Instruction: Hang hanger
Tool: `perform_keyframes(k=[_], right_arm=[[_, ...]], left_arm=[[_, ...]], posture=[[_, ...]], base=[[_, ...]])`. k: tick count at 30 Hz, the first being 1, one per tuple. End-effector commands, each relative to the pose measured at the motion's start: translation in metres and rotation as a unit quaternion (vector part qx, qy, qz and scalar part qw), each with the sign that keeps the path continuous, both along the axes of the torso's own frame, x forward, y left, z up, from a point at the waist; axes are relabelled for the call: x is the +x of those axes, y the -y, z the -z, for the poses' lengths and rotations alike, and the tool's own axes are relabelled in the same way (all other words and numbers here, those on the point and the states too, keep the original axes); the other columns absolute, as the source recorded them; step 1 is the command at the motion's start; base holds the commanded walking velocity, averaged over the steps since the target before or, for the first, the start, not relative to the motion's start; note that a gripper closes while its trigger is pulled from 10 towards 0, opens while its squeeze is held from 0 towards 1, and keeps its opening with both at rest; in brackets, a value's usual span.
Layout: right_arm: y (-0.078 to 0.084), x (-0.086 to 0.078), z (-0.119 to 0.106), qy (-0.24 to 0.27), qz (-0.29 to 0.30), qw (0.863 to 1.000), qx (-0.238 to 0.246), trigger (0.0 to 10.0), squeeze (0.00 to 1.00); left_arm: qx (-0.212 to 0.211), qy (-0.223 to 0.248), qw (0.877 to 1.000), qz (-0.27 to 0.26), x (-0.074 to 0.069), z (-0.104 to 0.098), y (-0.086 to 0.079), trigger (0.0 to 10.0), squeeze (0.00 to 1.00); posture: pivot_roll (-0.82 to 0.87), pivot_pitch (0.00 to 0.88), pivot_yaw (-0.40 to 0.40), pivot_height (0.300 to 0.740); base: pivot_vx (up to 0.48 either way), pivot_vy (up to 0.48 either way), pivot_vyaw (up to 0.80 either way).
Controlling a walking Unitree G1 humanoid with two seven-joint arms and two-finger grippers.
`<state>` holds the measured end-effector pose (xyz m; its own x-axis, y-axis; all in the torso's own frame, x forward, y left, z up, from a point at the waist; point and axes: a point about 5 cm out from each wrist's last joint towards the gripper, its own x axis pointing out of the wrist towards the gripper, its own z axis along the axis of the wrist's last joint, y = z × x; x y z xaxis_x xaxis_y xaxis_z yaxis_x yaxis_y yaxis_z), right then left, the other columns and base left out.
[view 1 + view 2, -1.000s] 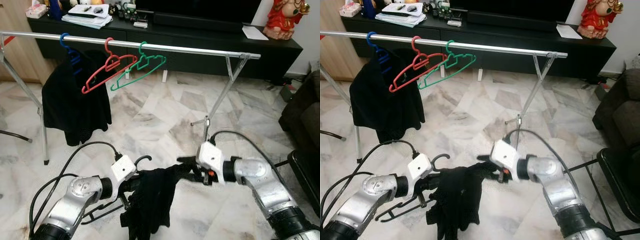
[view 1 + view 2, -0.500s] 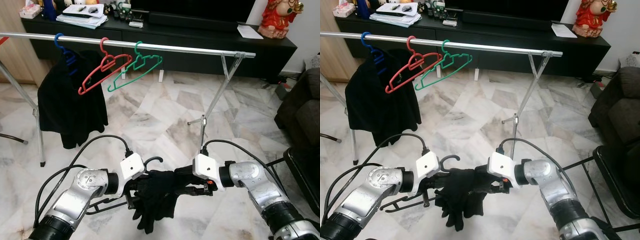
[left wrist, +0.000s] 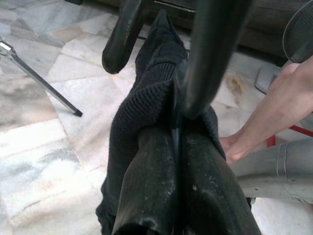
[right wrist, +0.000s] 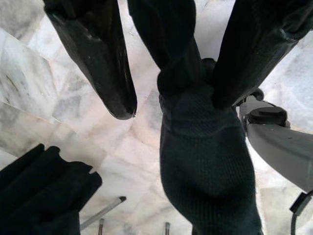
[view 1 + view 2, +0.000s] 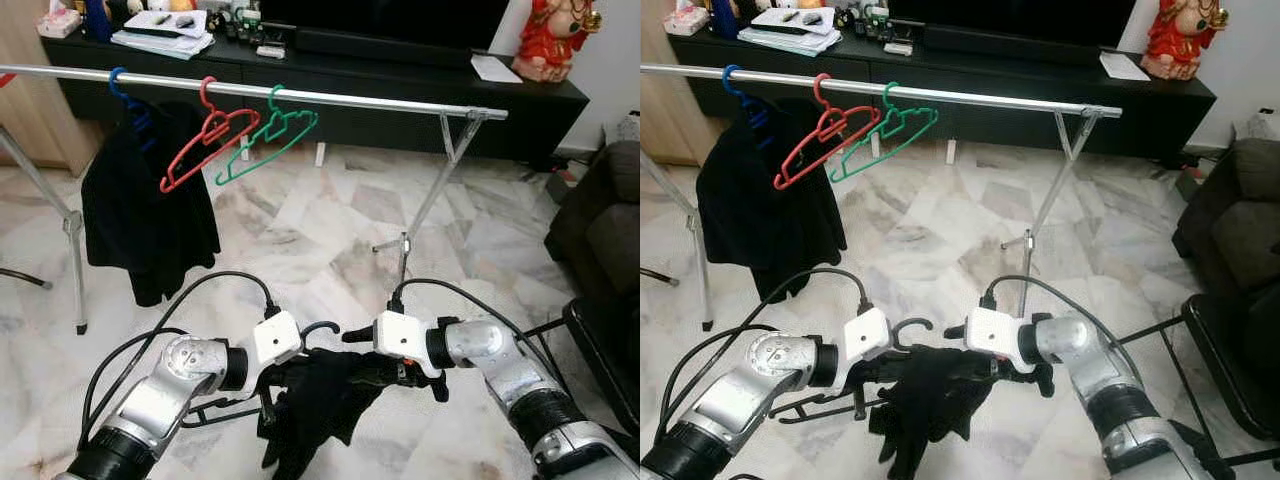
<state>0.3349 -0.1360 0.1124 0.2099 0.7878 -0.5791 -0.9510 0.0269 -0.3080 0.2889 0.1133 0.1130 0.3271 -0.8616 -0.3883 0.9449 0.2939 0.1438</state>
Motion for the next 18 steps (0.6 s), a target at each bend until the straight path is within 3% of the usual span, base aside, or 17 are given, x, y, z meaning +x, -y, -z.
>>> perform_keyframes(k=[1, 11, 18], right_arm=[[0.002, -0.002, 0.000, -0.012, -0.012, 1.000, 0.003, 10.0, 0.00], [0.005, -0.011, 0.015, -0.058, -0.049, 0.996, -0.035, 10.0, 0.00], [0.002, -0.008, 0.015, -0.053, -0.036, 0.998, -0.020, 10.0, 0.00]], left_arm=[[-0.004, 0.027, 0.999, 0.029, -0.001, -0.013, 0.011, 10.0, 0.00], [-0.005, 0.033, 0.999, 0.035, 0.000, -0.016, 0.013, 10.0, 0.00], [-0.007, 0.034, 0.999, 0.041, -0.001, -0.018, 0.015, 10.0, 0.00]], posture=[[0.01, 0.110, -0.113, 0.740], [0.02, 0.109, -0.115, 0.740], [0.02, 0.110, -0.114, 0.740]], base=[[0.000, 0.000, 0.00], [0.000, 0.000, 0.00], [0.000, 0.000, 0.00]])
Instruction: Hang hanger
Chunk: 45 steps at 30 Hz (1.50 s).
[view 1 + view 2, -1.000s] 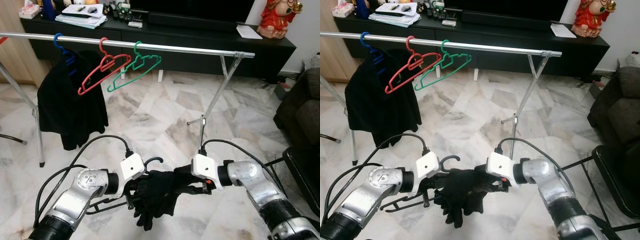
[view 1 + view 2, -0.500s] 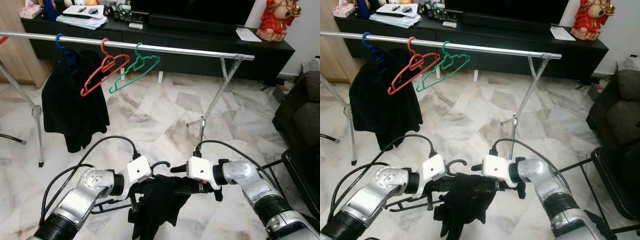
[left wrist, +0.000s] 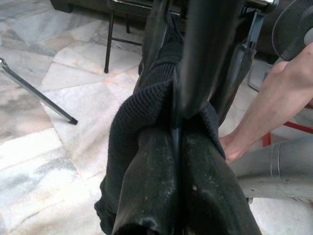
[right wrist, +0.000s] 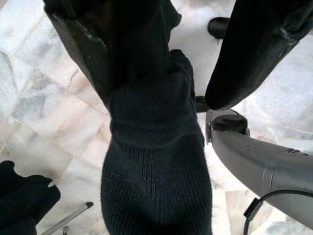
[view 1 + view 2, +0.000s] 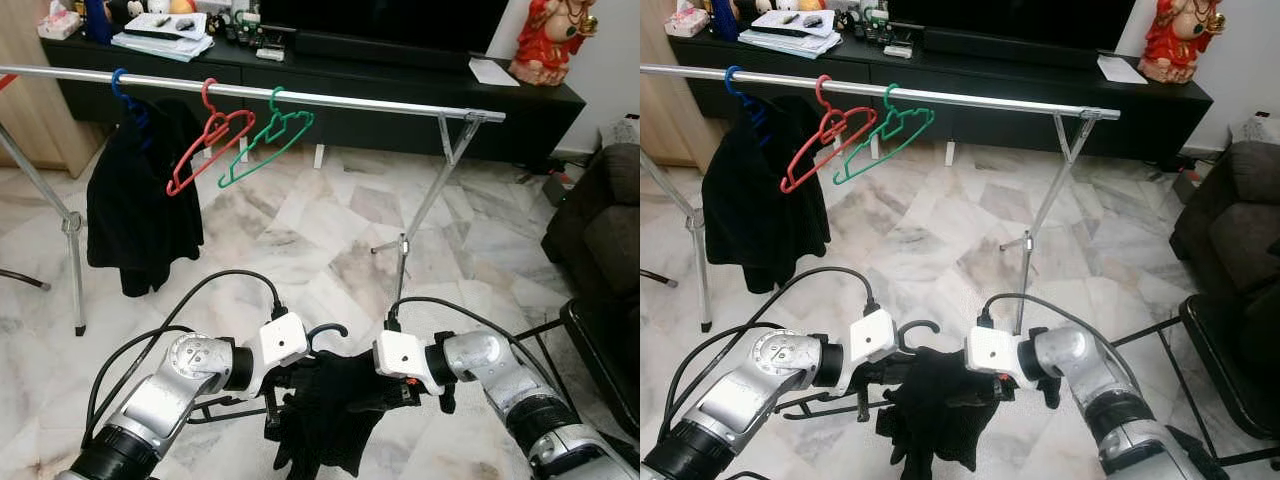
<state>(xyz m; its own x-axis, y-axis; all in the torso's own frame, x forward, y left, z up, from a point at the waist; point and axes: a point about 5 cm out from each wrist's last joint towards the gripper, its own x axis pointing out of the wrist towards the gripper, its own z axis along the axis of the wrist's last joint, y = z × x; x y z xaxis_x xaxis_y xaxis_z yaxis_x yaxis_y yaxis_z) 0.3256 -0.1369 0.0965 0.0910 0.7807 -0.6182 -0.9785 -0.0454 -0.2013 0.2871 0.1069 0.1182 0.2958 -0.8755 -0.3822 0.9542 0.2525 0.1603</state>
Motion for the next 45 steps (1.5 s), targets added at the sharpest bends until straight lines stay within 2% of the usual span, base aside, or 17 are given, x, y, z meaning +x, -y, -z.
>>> perform_keyframes(k=[1, 2, 3, 4, 5, 19, 45], right_arm=[[0.0004, 0.0015, -0.0012, 0.002, -0.001, 1.000, -0.005, 10.0, 0.00], [0.0002, 0.0019, -0.0011, 0.003, 0.001, 1.000, -0.004, 10.0, 0.00], [-0.0002, 0.0026, -0.0014, 0.005, 0.006, 1.000, 0.000, 6.7, 0.00], [-0.0007, 0.0035, -0.0017, 0.006, 0.012, 1.000, 0.004, 1.0, 0.00], [-0.0007, 0.0036, -0.0018, 0.005, 0.012, 1.000, 0.005, 0.0, 0.00], [0.0015, 0.0014, 0.0012, -0.006, 0.006, 1.000, -0.002, 0.0, 0.00], [-0.0017, -0.0019, 0.0030, -0.037, 0.004, 0.999, 0.025, 0.0, 0.00]], left_arm=[[-0.007, 0.026, 0.999, 0.021, 0.0006, -0.0130, 0.0084, 10.0, 0.00], [-0.007, 0.026, 0.999, 0.021, 0.0005, -0.0132, 0.0085, 10.0, 0.00], [-0.006, 0.027, 0.999, 0.023, 0.0004, -0.0133, 0.0088, 10.0, 0.00], [-0.006, 0.028, 0.999, 0.025, 0.0002, -0.0134, 0.0090, 10.0, 0.00], [-0.006, 0.028, 0.999, 0.025, 0.0002, -0.0134, 0.0090, 10.0, 0.00], [-0.005, 0.029, 0.999, 0.030, -0.0008, -0.0132, 0.0099, 10.0, 0.00], [-0.004, 0.054, 0.998, 0.042, 0.0018, -0.0220, 0.0128, 10.0, 0.00]], posture=[[0.02, 0.110, -0.114, 0.740], [0.02, 0.111, -0.115, 0.740], [0.02, 0.112, -0.115, 0.740], [0.02, 0.112, -0.115, 0.740], [0.02, 0.112, -0.115, 0.740], [0.02, 0.121, -0.115, 0.740], [0.02, 0.142, -0.118, 0.740]], base=[[0.000, 0.000, 0.00], [0.000, 0.000, 0.00], [0.000, 0.000, 0.00], [0.000, 0.000, 0.00], [0.000, 0.000, 0.00], [0.000, 0.000, 0.00], [0.000, 0.000, 0.00]])
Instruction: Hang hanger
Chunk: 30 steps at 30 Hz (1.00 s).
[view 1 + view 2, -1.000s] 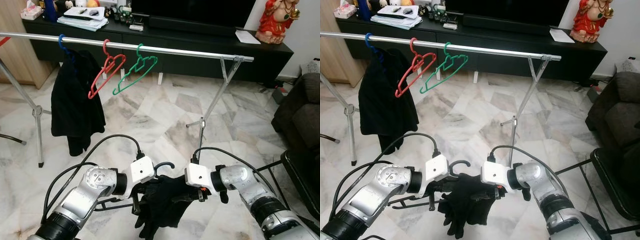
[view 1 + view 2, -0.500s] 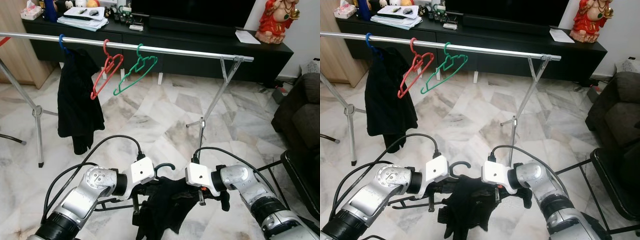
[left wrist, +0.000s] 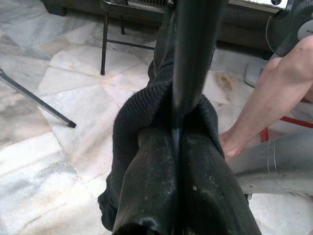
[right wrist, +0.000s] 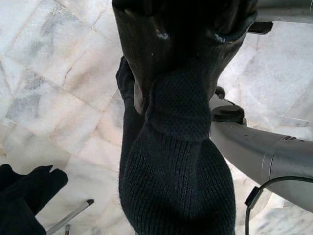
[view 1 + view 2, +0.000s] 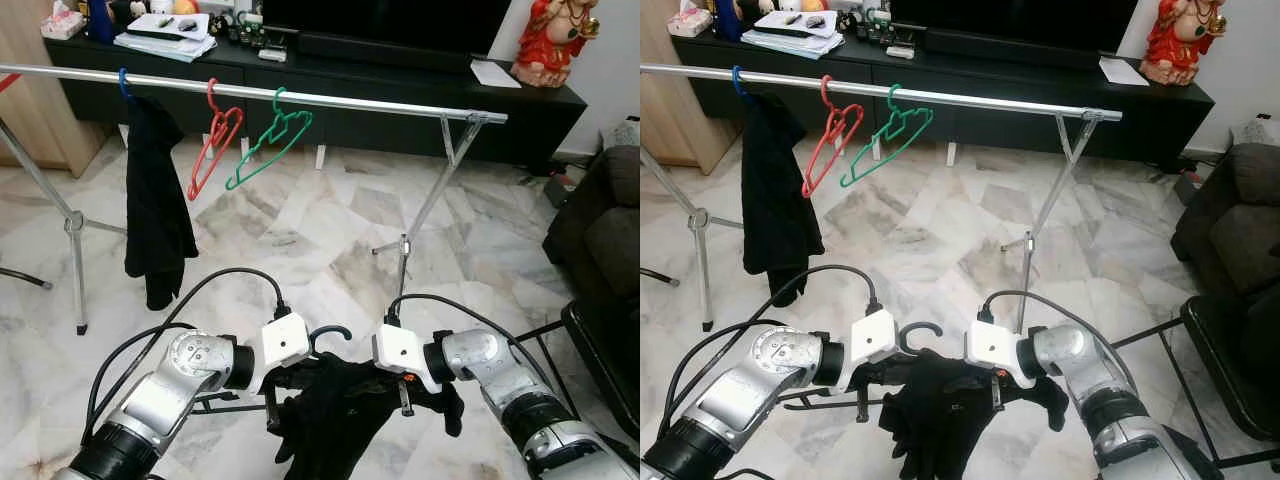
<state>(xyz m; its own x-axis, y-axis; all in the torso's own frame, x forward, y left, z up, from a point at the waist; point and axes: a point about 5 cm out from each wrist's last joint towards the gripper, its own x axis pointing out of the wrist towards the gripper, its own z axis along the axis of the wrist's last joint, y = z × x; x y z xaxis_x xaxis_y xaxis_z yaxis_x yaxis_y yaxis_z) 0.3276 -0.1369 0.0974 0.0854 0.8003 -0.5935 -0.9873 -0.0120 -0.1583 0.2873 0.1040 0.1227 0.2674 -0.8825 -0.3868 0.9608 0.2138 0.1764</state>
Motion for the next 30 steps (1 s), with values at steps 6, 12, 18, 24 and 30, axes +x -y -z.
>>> perform_keyframes(k=[6, 12, 18, 24, 30], right_arm=[[-0.002, -0.004, 0.004, -0.017, -0.014, 1.000, 0.008, 0.0, 0.00], [-0.001, -0.006, 0.005, -0.021, -0.018, 1.000, 0.005, 0.0, 0.00], [0.003, -0.008, 0.011, -0.023, -0.016, 0.999, -0.021, 0.0, 0.00], [0.012, -0.012, 0.019, -0.026, -0.009, 0.999, -0.042, 0.0, 0.00], [0.020, -0.012, 0.022, -0.016, 0.020, 0.998, -0.053, 0.0, 0.00]], left_arm=[[-0.013, 0.041, 0.998, 0.039, 0.001, -0.020, 0.010, 10.0, 0.00], [0.004, 0.028, 0.997, 0.066, -0.002, -0.017, 0.005, 10.0, 1.00], [0.043, 0.023, 0.996, 0.081, -0.003, -0.012, -0.002, 10.0, 1.00], [0.086, 0.024, 0.993, 0.080, -0.002, -0.010, -0.020, 10.0, 1.00], [0.082, 0.030, 0.996, 0.034, 0.002, -0.013, -0.038, 10.0, 1.00]], posture=[[0.02, 0.141, -0.118, 0.740], [0.02, 0.144, -0.120, 0.740], [0.02, 0.146, -0.122, 0.740], [0.02, 0.148, -0.121, 0.740], [0.02, 0.149, -0.120, 0.740]], base=[[0.000, 0.000, 0.00], [0.000, 0.000, 0.00], [0.000, 0.000, 0.00], [0.000, 0.000, 0.00], [0.000, 0.000, 0.00]])
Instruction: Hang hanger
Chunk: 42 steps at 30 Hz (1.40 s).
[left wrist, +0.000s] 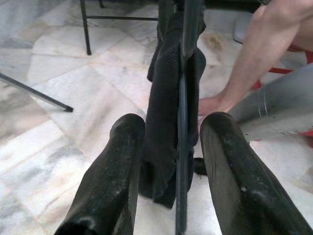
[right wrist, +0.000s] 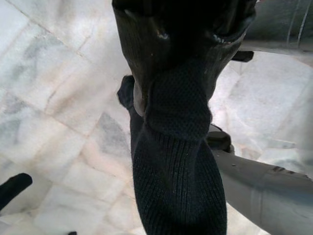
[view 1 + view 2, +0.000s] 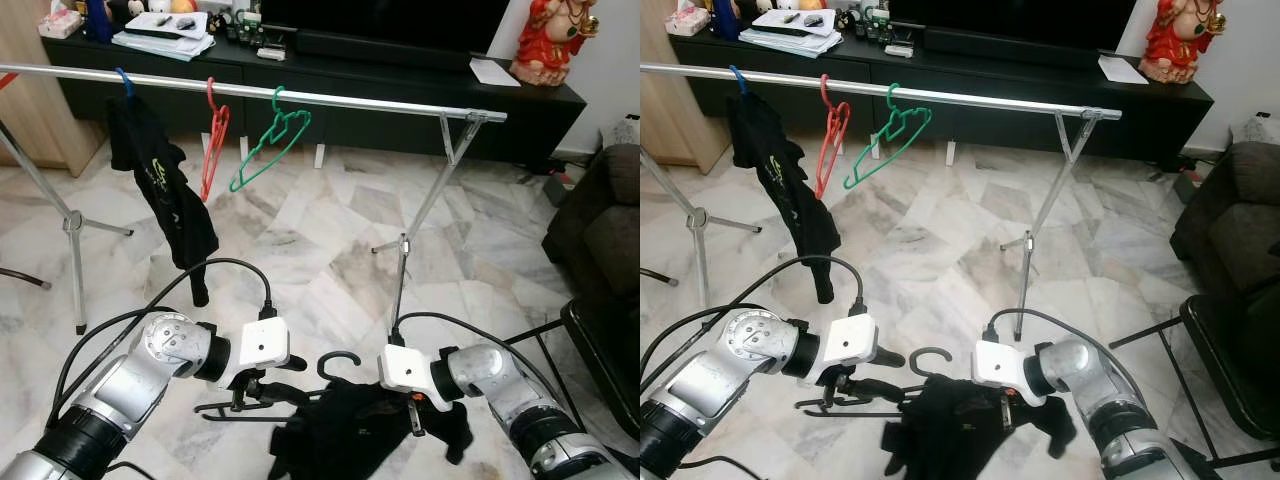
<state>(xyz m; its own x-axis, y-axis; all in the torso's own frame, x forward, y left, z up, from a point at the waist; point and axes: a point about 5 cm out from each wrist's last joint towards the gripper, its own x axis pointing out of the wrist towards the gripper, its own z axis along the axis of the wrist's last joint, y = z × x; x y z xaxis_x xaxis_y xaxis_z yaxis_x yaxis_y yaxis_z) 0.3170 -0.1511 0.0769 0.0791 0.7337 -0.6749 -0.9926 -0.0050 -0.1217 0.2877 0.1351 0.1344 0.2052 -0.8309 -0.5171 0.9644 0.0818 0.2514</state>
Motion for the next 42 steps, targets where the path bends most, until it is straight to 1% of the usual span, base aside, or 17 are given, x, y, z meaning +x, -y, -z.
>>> perform_keyframes(k=[1, 3, 6, 11, 15, 16, 18, 19, 21, 23, 25, 26, 29, 32, 36, 40, 42], right_arm=[[0.007, 0.000, 0.000, 0.004, 0.014, 1.000, 0.001, 0.0, 0.00], [0.008, 0.001, -0.001, 0.009, 0.020, 1.000, 0.002, 0.0, 0.00], [0.014, 0.006, -0.004, 0.032, 0.052, 0.998, -0.001, 0.0, 0.00], [0.020, 0.012, -0.013, 0.055, 0.066, 0.996, 0.003, 0.0, 0.00], [0.021, 0.015, -0.018, 0.066, 0.073, 0.995, 0.005, 0.0, 0.00], [0.023, 0.019, -0.025, 0.080, 0.073, 0.994, 0.004, 0.0, 0.00], [0.024, 0.021, -0.030, 0.088, 0.070, 0.994, 0.003, 0.0, 0.00], [0.024, 0.021, -0.030, 0.088, 0.070, 0.994, 0.003, 0.0, 0.00], [0.021, 0.025, -0.037, 0.105, 0.065, 0.992, 0.007, 0.0, 0.00], [0.018, 0.028, -0.044, 0.118, 0.062, 0.991, 0.009, 0.0, 0.00], [0.016, 0.032, -0.050, 0.129, 0.060, 0.990, 0.012, 0.0, 0.00], [0.014, 0.035, -0.057, 0.142, 0.063, 0.988, 0.021, 0.0, 0.00], [0.010, 0.038, -0.064, 0.153, 0.058, 0.986, 0.033, 0.0, 0.00], [-0.004, 0.037, -0.073, 0.158, 0.024, 0.985, 0.061, 0.0, 0.00], [-0.017, 0.035, -0.085, 0.165, -0.012, 0.982, 0.088, 0.0, 0.00], [-0.020, 0.037, -0.094, 0.184, -0.024, 0.979, 0.090, 0.0, 0.00], [-0.024, 0.037, -0.106, 0.193, -0.035, 0.974, 0.110, 0.0, 0.00]], left_arm=[[-0.004, 0.010, 0.999, -0.031, 0.004, -0.002, -0.011, 10.0, 1.00], [-0.007, 0.016, 0.999, -0.043, 0.005, -0.003, -0.014, 10.0, 1.00], [-0.034, 0.043, 0.991, -0.121, 0.012, -0.007, -0.031, 10.0, 1.00], [-0.079, 0.063, 0.970, -0.223, 0.011, -0.003, -0.054, 10.0, 1.00], [-0.085, 0.073, 0.959, -0.260, 0.010, 0.001, -0.062, 10.0, 1.00], [-0.107, 0.067, 0.940, -0.316, 0.006, 0.012, -0.074, 10.0, 1.00], [-0.118, 0.065, 0.930, -0.343, 0.001, 0.020, -0.079, 10.0, 1.00], [-0.118, 0.065, 0.930, -0.343, 0.001, 0.020, -0.079, 10.0, 1.00], [-0.126, 0.081, 0.906, -0.396, 0.002, 0.029, -0.085, 10.0, 0.99], [-0.135, 0.080, 0.886, -0.436, 0.003, 0.037, -0.091, 10.0, 0.00], [-0.139, 0.079, 0.871, -0.465, 0.002, 0.044, -0.096, 10.0, 0.00], [-0.147, 0.072, 0.855, -0.492, 0.000, 0.052, -0.100, 10.0, 0.00], [-0.147, 0.066, 0.842, -0.515, -0.002, 0.062, -0.102, 10.0, 0.00], [-0.154, 0.032, 0.843, -0.514, -0.007, 0.077, -0.091, 10.0, 0.00], [-0.161, 0.009, 0.852, -0.497, -0.008, 0.088, -0.075, 10.0, 0.00], [-0.171, -0.008, 0.857, -0.485, -0.010, 0.093, -0.067, 10.0, 0.00], [-0.162, -0.017, 0.866, -0.473, -0.011, 0.100, -0.063, 10.0, 0.00]], posture=[[0.02, 0.151, -0.120, 0.740], [0.02, 0.151, -0.120, 0.740], [0.02, 0.153, -0.122, 0.740], [0.02, 0.156, -0.123, 0.740], [0.01, 0.154, -0.122, 0.740], [0.01, 0.154, -0.122, 0.740], [0.01, 0.148, -0.122, 0.740], [0.01, 0.148, -0.122, 0.740], [0.01, 0.146, -0.119, 0.740], [0.01, 0.138, -0.115, 0.740], [0.01, 0.137, -0.114, 0.740], [0.01, 0.133, -0.113, 0.740], [0.01, 0.131, -0.110, 0.740], [0.00, 0.125, -0.111, 0.740], [0.00, 0.130, -0.115, 0.740], [0.00, 0.133, -0.117, 0.740], [0.00, 0.138, -0.118, 0.740]], base=[[0.000, 0.000, 0.00], [0.000, 0.000, 0.00], [0.000, 0.000, 0.00], [0.000, 0.000, 0.00], [0.000, 0.000, 0.00], [0.000, 0.000, 0.00], [0.000, 0.000, 0.00], [0.000, 0.000, 0.00], [0.000, 0.000, 0.00], [0.000, 0.000, 0.00], [0.000, 0.000, 0.00], [0.000, 0.000, 0.00], [0.000, 0.000, 0.00], [0.000, 0.000, 0.00], [0.000, 0.000, 0.00], [0.000, 0.000, 0.00], [0.000, 0.000, 0.00]])
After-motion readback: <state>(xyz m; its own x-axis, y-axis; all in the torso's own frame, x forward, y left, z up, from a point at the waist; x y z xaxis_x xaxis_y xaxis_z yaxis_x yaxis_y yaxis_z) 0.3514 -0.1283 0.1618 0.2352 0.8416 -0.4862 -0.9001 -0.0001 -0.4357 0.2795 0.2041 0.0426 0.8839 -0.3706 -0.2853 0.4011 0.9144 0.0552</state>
